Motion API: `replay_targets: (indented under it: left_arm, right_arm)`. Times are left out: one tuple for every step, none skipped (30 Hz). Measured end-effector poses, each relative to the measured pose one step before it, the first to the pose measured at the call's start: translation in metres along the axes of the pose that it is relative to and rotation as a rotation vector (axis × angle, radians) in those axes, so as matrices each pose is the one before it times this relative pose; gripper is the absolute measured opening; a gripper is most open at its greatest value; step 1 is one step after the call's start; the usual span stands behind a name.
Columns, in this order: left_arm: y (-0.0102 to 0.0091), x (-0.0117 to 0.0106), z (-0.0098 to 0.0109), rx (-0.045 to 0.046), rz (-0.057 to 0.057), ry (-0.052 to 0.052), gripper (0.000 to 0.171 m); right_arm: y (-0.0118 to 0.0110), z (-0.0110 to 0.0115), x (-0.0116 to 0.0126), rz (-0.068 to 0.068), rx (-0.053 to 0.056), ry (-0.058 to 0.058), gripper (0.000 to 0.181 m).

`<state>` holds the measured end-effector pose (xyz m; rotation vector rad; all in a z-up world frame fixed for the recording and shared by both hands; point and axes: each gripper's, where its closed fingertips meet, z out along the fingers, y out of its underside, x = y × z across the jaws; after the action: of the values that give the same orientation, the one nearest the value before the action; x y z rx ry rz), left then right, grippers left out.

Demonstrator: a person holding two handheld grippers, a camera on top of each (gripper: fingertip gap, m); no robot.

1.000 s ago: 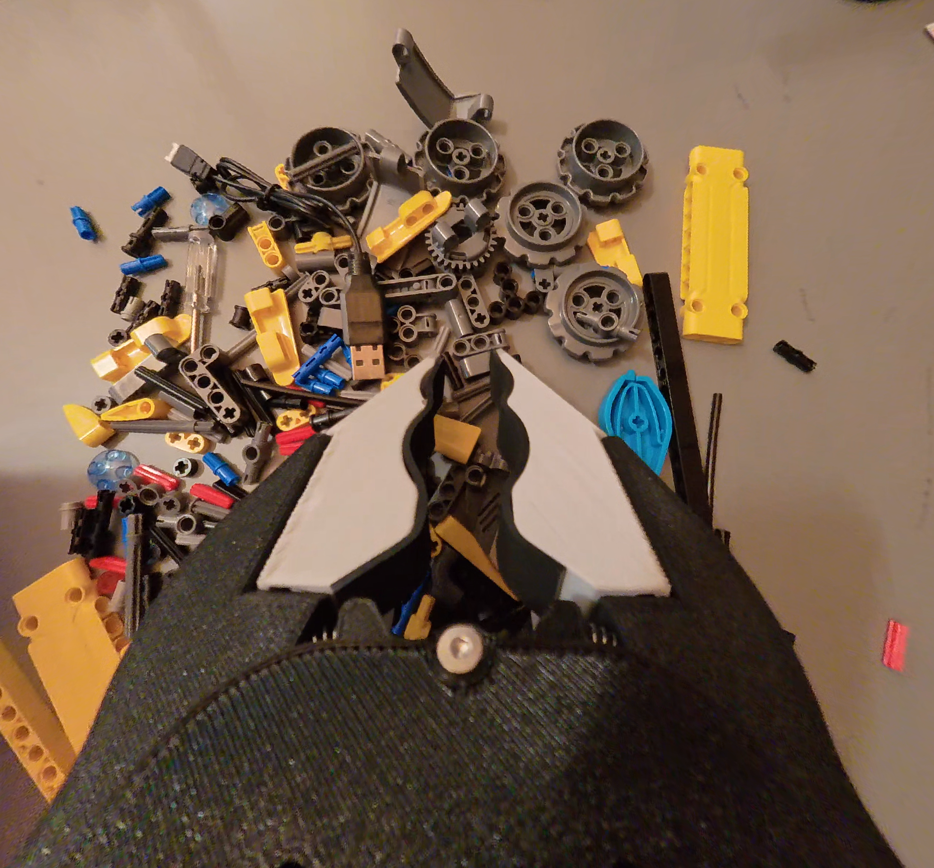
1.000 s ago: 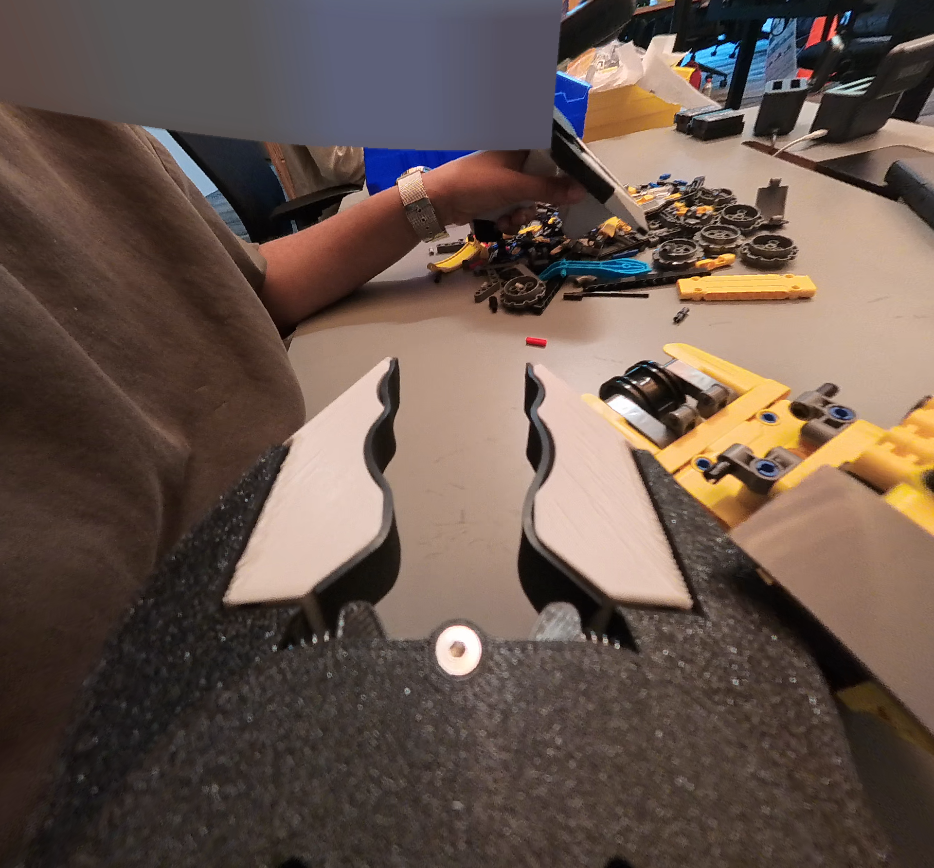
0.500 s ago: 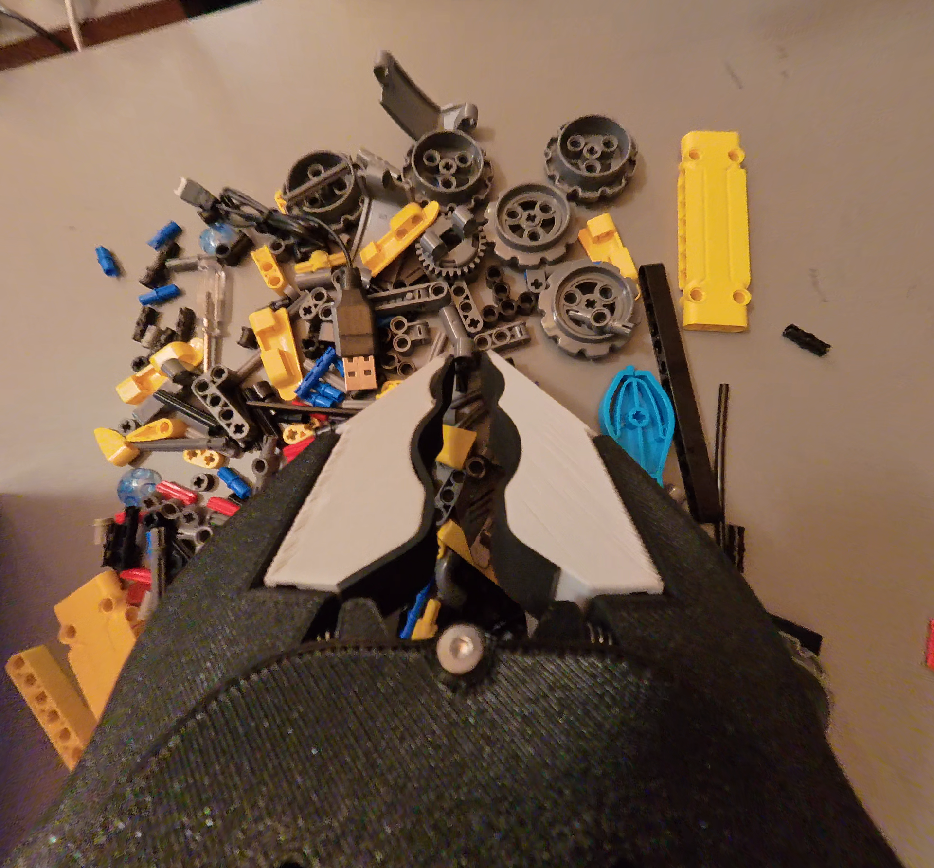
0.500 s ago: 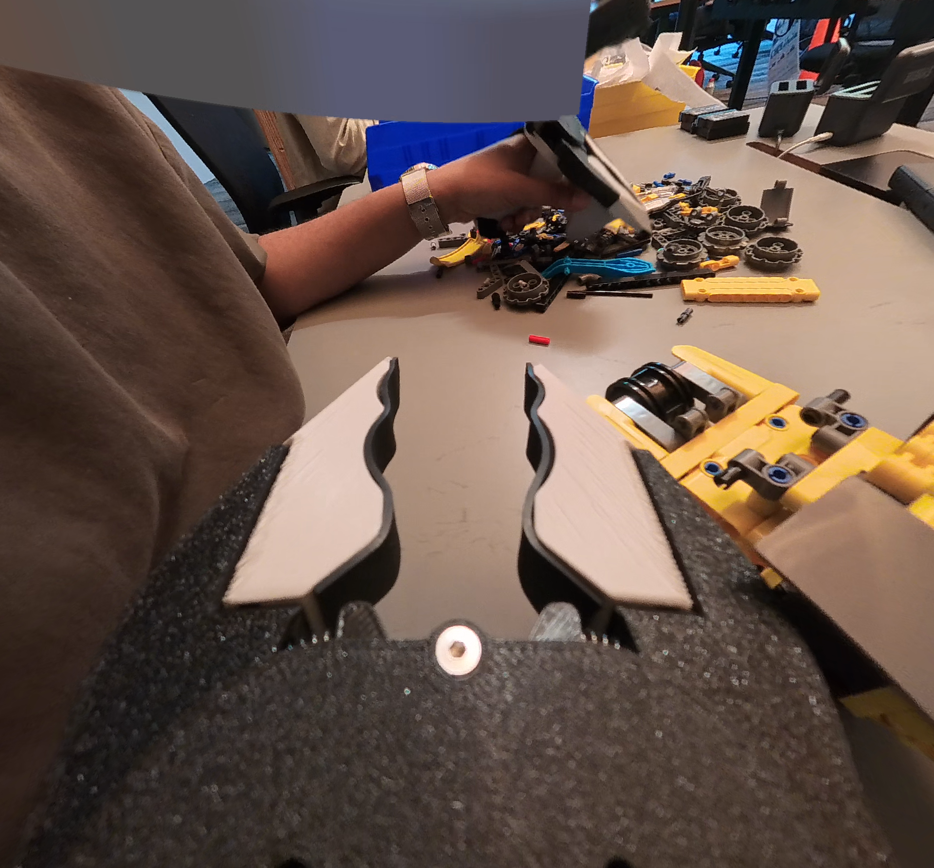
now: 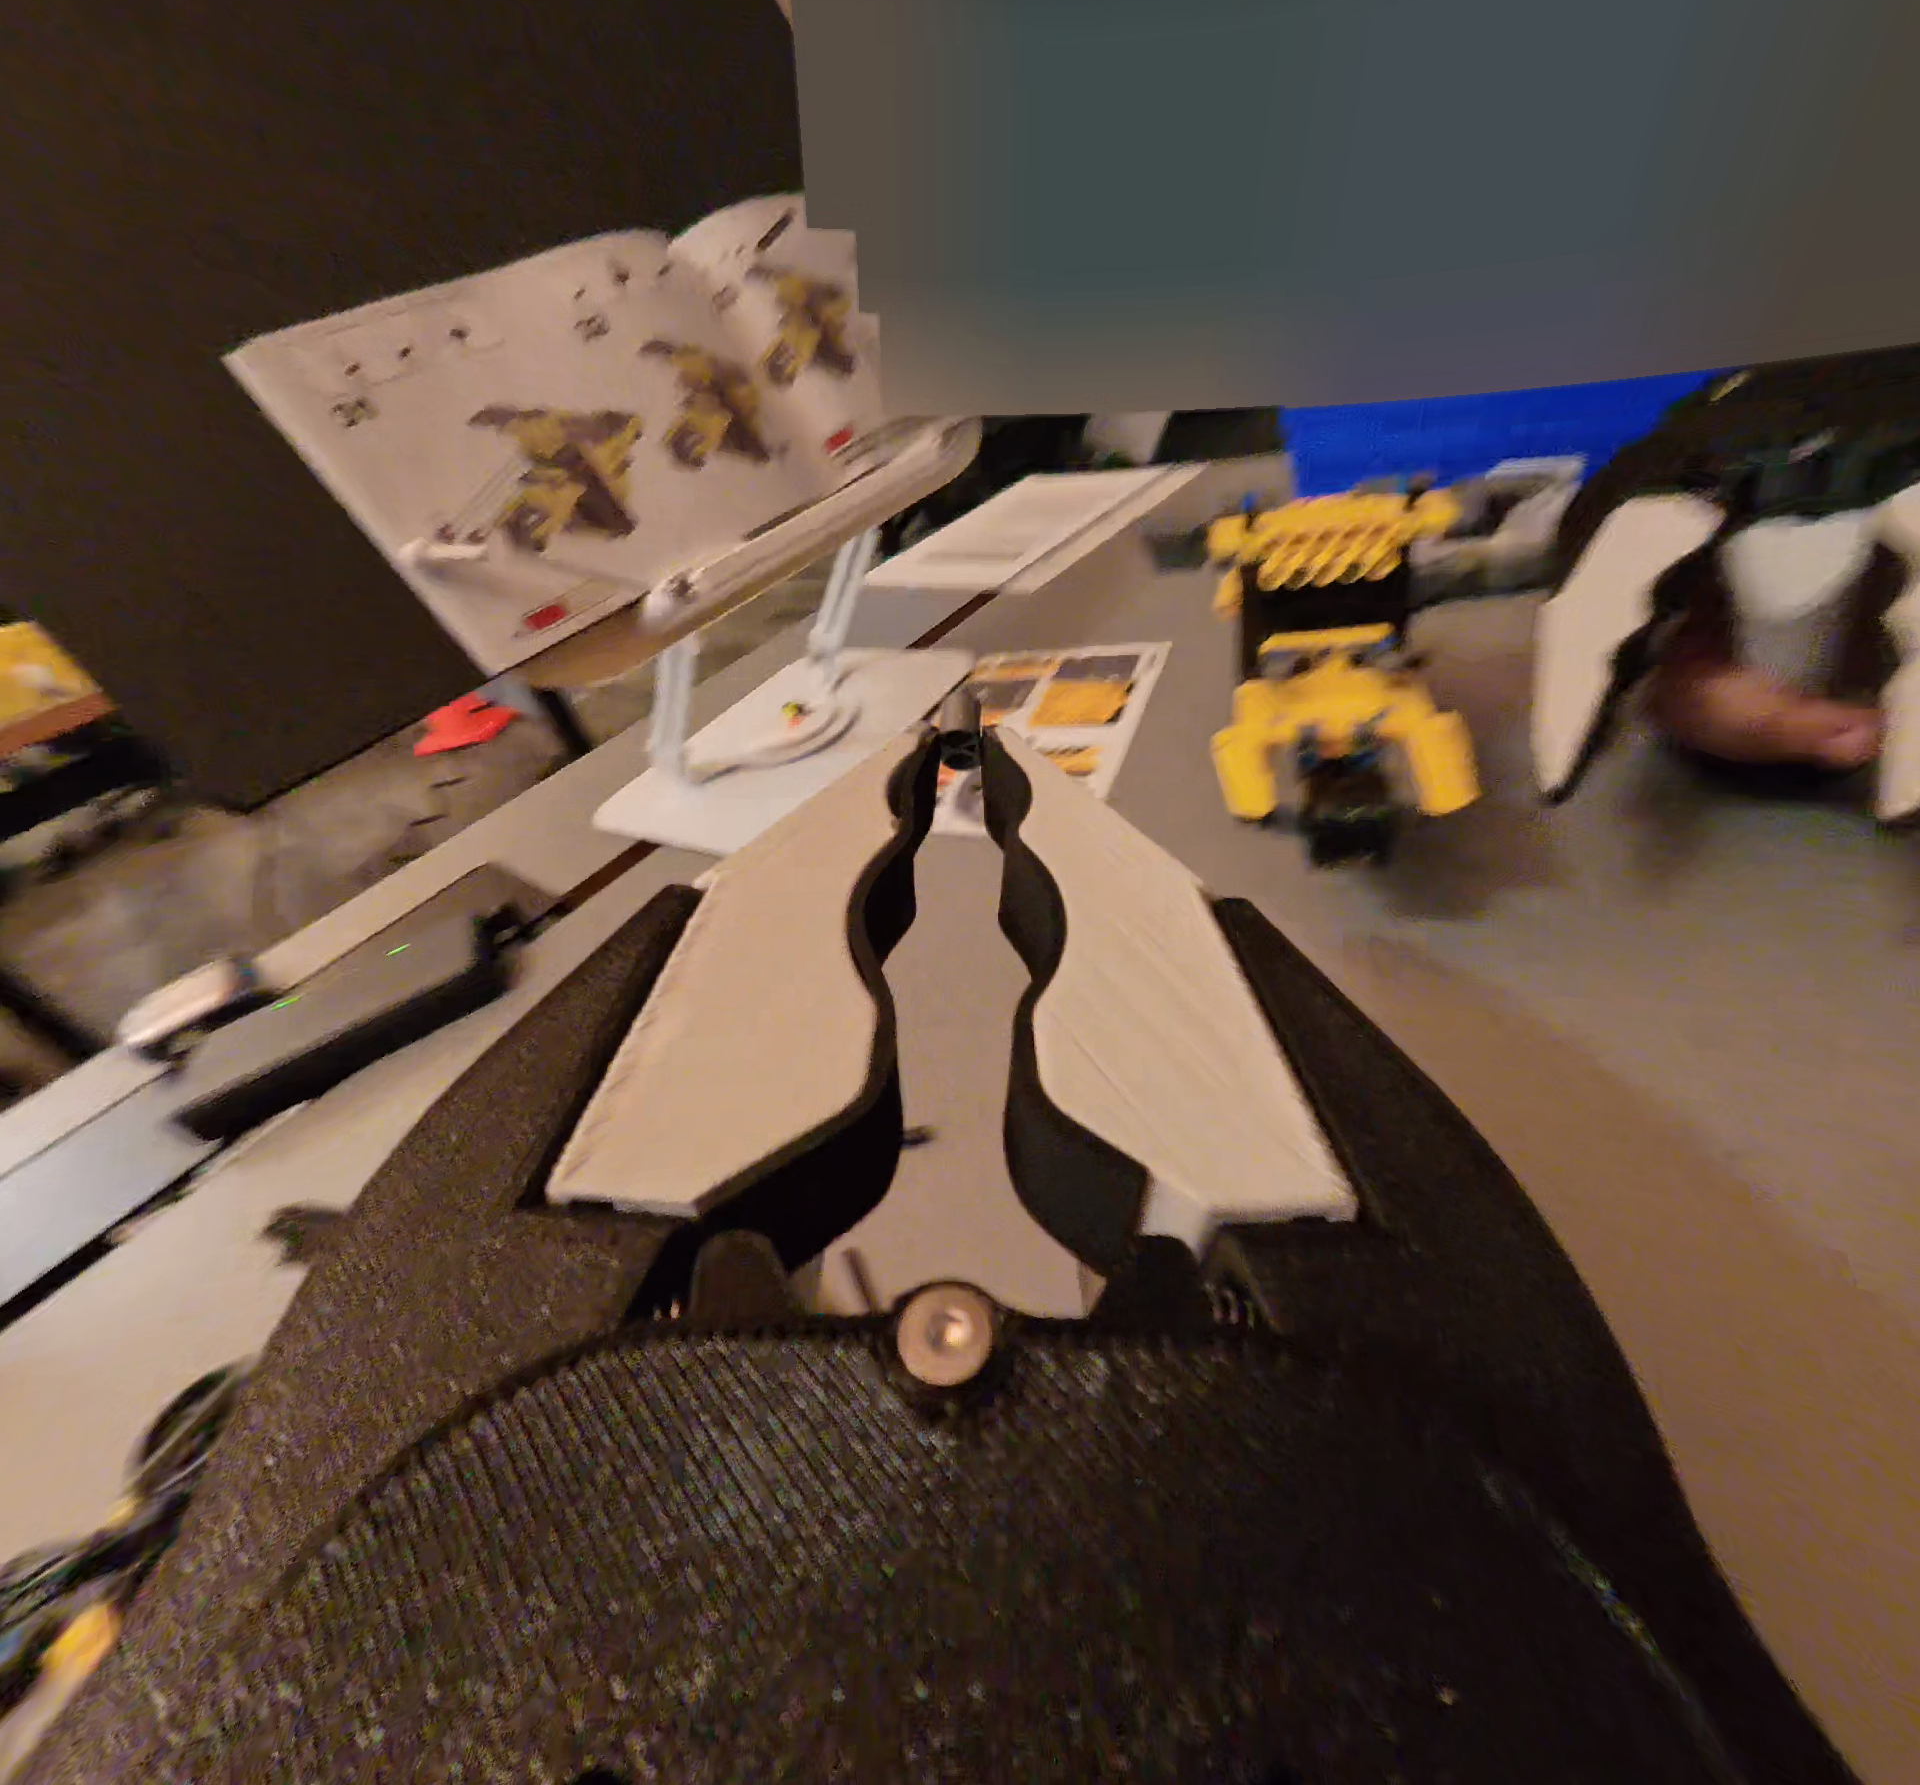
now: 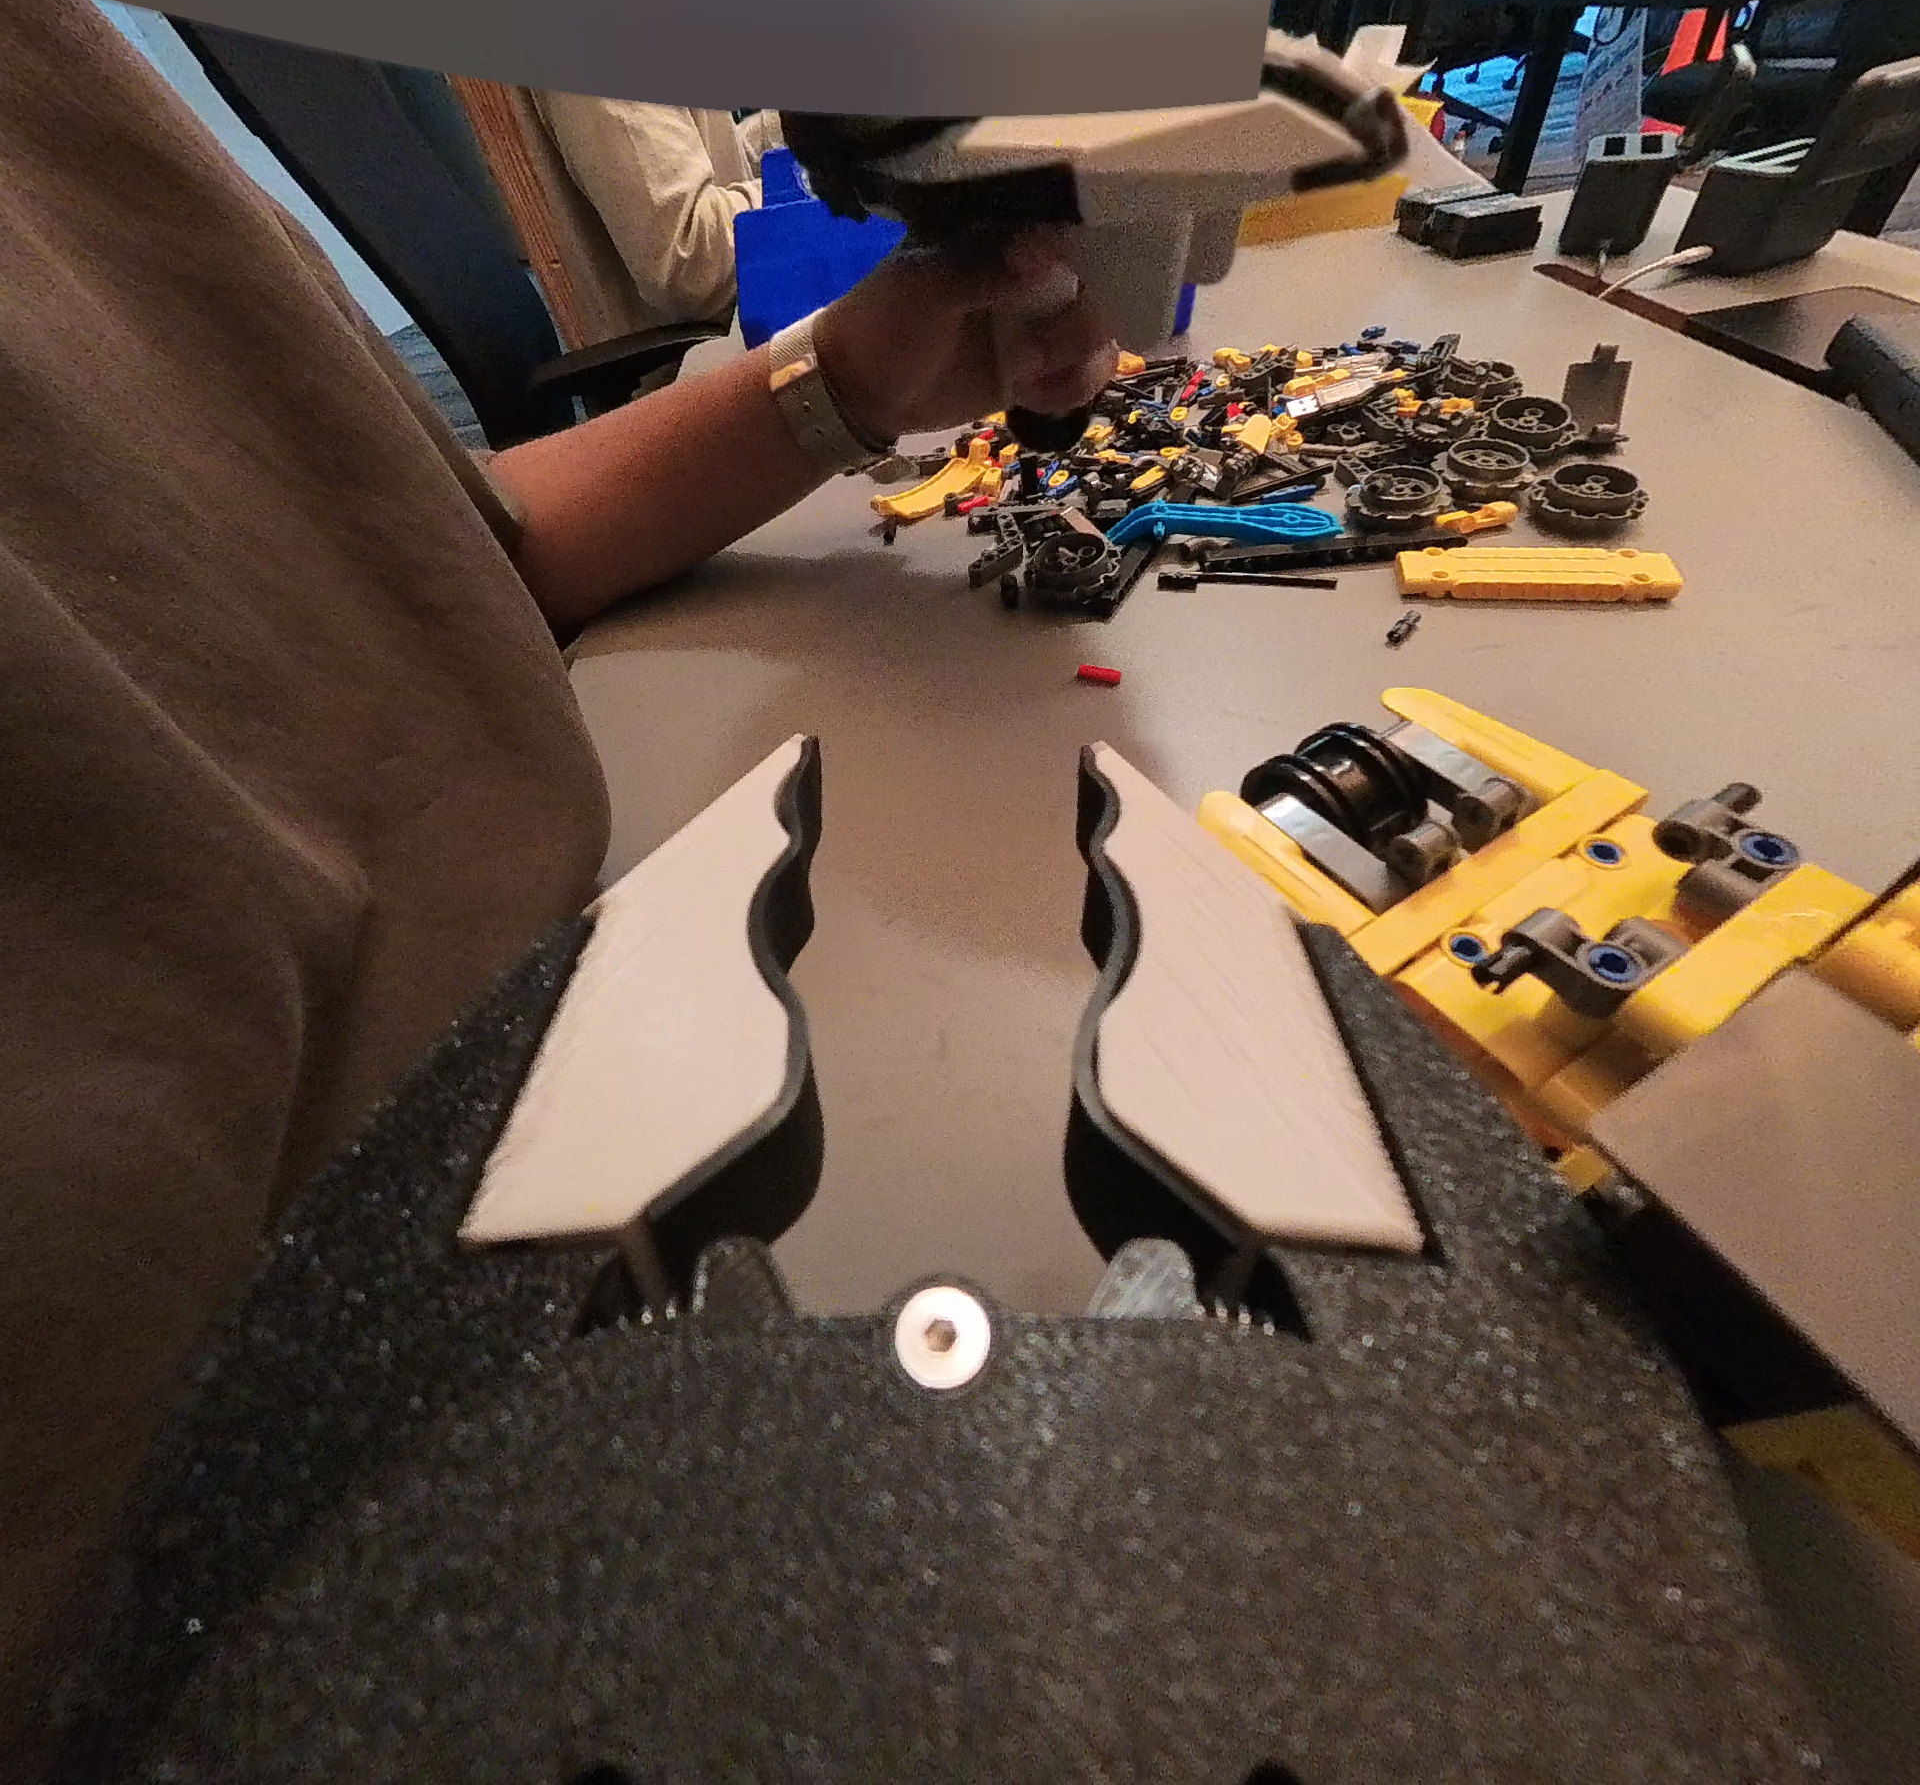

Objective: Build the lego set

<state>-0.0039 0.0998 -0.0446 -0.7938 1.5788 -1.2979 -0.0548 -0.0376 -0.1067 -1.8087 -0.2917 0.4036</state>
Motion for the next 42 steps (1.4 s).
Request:
replay_targets:
  left_arm:
    - [-0.00627,0.00490,-0.00092,0.03328,-0.0334,0.0361,0.004]
    - [-0.00559,0.00287,-0.00095,0.03346,-0.0334,0.0253,0.004]
    - [-0.00464,0.00219,-0.00106,0.03119,-0.0331,0.0239,0.004]
    - [-0.00403,0.00241,-0.00123,0.02917,-0.0309,0.0274,0.004]
    - [-0.00310,0.00149,-0.00096,0.02380,-0.0272,0.0213,0.004]
    - [-0.00219,0.00076,-0.00096,0.01715,-0.0215,0.0140,0.004]
    - [-0.00157,0.00068,-0.00066,0.01224,-0.0137,0.0108,0.004]
    - [-0.00091,0.00056,-0.00021,0.00760,-0.0029,0.0077,0.004]
    - [-0.00055,0.00075,-0.00012,0.00617,0.0040,0.0048,0.004]
    - [-0.00066,0.00102,0.00006,0.00683,0.0064,0.0052,0.004]
    - [-0.00106,0.00119,0.00019,0.00886,0.0056,0.0050,0.004]
    - [-0.00029,0.00050,0.00032,0.00274,0.0008,0.0012,0.004]
    - [0.00030,0.00072,0.00026,-0.00185,0.0008,0.0039,0.004]
    - [0.00072,-0.00016,0.00032,-0.00446,0.0008,-0.0011,0.004]
    - [0.00075,-0.00108,0.00011,-0.00501,0.0032,-0.0073,0.004]
    - [0.00055,-0.00241,-0.00028,-0.00468,0.0058,-0.0148,0.004]
    - [0.00132,-0.00812,-0.00098,-0.01481,0.0096,-0.0479,0.004]
    - [0.00177,-0.01168,-0.00221,-0.02408,0.0220,-0.0664,0.004]
    - [0.00022,-0.01327,-0.00385,-0.01612,0.0268,-0.0737,0.005]
    - [-0.00112,-0.01815,-0.00530,-0.00882,0.0201,-0.1000,0.005]
    - [-0.00105,-0.02098,-0.00578,-0.00872,0.0120,-0.1099,0.005]
    - [-0.00042,-0.01779,-0.00523,-0.01307,0.0068,-0.0819,0.005]
    - [0.00167,-0.01444,-0.00433,-0.02630,-0.0063,-0.0524,0.005]
    - [0.00666,-0.01362,-0.00294,-0.05413,-0.0259,-0.0416,0.005]
    - [0.01234,-0.01213,-0.00133,-0.08459,-0.0316,-0.0301,0.005]
    - [0.01709,-0.01250,0.00035,-0.10540,-0.0278,-0.0359,0.005]
    - [0.01986,-0.01122,0.00238,-0.11332,-0.0070,-0.0348,0.005]
    - [0.01952,-0.00890,0.00410,-0.11011,0.0214,-0.0309,0.005]
    - [0.01740,-0.00803,0.00530,-0.09722,0.0414,-0.0417,0.006]
    - [0.01445,-0.00576,0.00589,-0.07938,0.0518,-0.0426,0.006]
    - [0.01121,-0.00006,0.00608,-0.06307,0.0509,-0.0164,0.006]
    - [0.00883,0.00478,0.00559,-0.05342,0.0350,0.0107,0.006]
    - [0.00653,0.00717,0.00444,-0.04320,0.0129,0.0290,0.006]
    - [0.00459,0.00807,0.00326,-0.03256,-0.0017,0.0397,0.006]
    - [0.00380,0.00754,0.00200,-0.02715,-0.0053,0.0402,0.006]
    - [0.00344,0.00611,0.00119,-0.02353,-0.0026,0.0345,0.006]
    - [0.00344,0.00530,0.00065,-0.02248,0.0054,0.0304,0.006]
    - [0.00244,0.00406,0.00027,-0.01599,0.0143,0.0208,0.006]
    - [0.00144,0.00259,0.00001,-0.00944,0.0156,0.0100,0.006]
    - [0.00023,0.00299,0.00015,-0.00389,0.0171,0.0106,0.006]
    - [-0.00009,0.00311,0.00072,-0.00225,0.0143,0.0099,0.006]
    - [-0.00038,0.00199,0.00123,-0.00256,0.0062,0.0031,0.006]
  right_arm:
    - [0.00046,0.00029,0.00001,-0.0004,-0.0018,0.0000,0.049]
    - [0.00040,0.00021,0.00004,-0.0005,-0.0012,-0.0001,0.049]
    - [0.00025,0.00028,0.00007,-0.0003,-0.0010,0.0000,0.049]
    - [0.00041,0.00020,0.00002,0.0000,-0.0013,0.0000,0.049]
    - [0.00044,0.00022,0.00011,0.0003,-0.0016,-0.0002,0.049]
    - [0.00039,0.00025,0.00008,0.0006,-0.0013,-0.0002,0.049]
    - [0.00034,0.00015,0.00009,0.0007,-0.0008,-0.0005,0.049]
    - [0.00023,0.00014,0.00011,0.0006,-0.0007,-0.0003,0.049]
    - [0.00026,0.00005,0.00013,0.0004,-0.0007,0.0000,0.049]
    - [0.00026,0.00005,0.00013,0.0004,-0.0007,0.0001,0.049]
    - [0.00012,0.00012,0.00014,0.0006,-0.0006,0.0000,0.049]
    - [0.00012,0.00000,0.00015,0.0008,-0.0004,-0.0002,0.049]
    - [0.00008,-0.00005,0.00009,0.0009,0.0001,-0.0003,0.049]
    - [-0.00007,-0.00001,0.00002,0.0007,0.0005,-0.0001,0.049]
    - [-0.00002,-0.00007,0.00012,0.0008,0.0001,-0.0001,0.049]
    - [0.00008,0.00006,0.00006,0.0008,-0.0001,-0.0002,0.049]
    - [0.00007,-0.00008,0.00014,-0.0002,-0.0005,0.0003,0.049]
    - [0.00004,-0.00008,0.00002,-0.0016,-0.0008,0.0010,0.049]
    - [-0.00004,-0.00015,0.00004,-0.0026,-0.0007,0.0017,0.049]
    - [-0.00011,-0.00014,-0.00007,-0.0030,-0.0008,0.0014,0.049]
    - [-0.00020,-0.00006,-0.00013,-0.0035,-0.0003,0.0014,0.049]
    - [-0.00029,-0.00006,-0.00005,-0.0033,0.0004,0.0014,0.049]
    - [0.00005,0.00014,-0.00016,-0.0018,-0.0004,0.0005,0.049]
    - [0.00044,0.00034,-0.00001,0.0002,-0.0010,-0.0005,0.049]
    - [0.00072,0.00040,0.00023,0.0024,-0.0013,-0.0011,0.049]
    - [0.00082,0.00056,0.00030,0.0049,-0.0020,-0.0016,0.049]
    - [0.00051,0.00044,0.00041,0.0059,-0.0012,-0.0021,0.049]
    - [-0.00020,-0.00002,0.00025,0.0047,0.0017,-0.0017,0.049]
    - [-0.00061,-0.00044,0.00030,0.0031,0.0044,-0.0009,0.049]
    - [-0.00068,-0.00040,0.00025,0.0022,0.0043,-0.0003,0.049]
    - [-0.00036,-0.00037,0.00024,0.0021,0.0024,-0.0002,0.049]
    - [-0.00014,-0.00010,0.00018,0.0017,0.0009,-0.0004,0.049]
    - [0.00017,-0.00001,-0.00004,0.0004,-0.0006,-0.0001,0.049]
    - [0.00010,0.00011,-0.00005,-0.0009,-0.0009,0.0002,0.049]
    - [0.00015,0.00002,-0.00023,-0.0020,-0.0008,0.0003,0.049]
    - [0.00020,0.00011,-0.00016,-0.0027,-0.0014,0.0007,0.049]
    - [0.00023,0.00021,-0.00024,-0.0026,-0.0018,0.0005,0.049]
    - [0.00035,0.00023,-0.00030,-0.0022,-0.0020,0.0003,0.049]
    - [0.00024,0.00016,-0.00023,-0.0022,-0.0019,0.0002,0.049]
    - [0.00019,0.00012,-0.00024,-0.0024,-0.0013,0.0003,0.049]
    - [0.00014,0.00014,-0.00024,-0.0022,-0.0010,0.0004,0.049]
    - [0.00003,0.00008,-0.00020,-0.0018,-0.0009,0.0004,0.049]
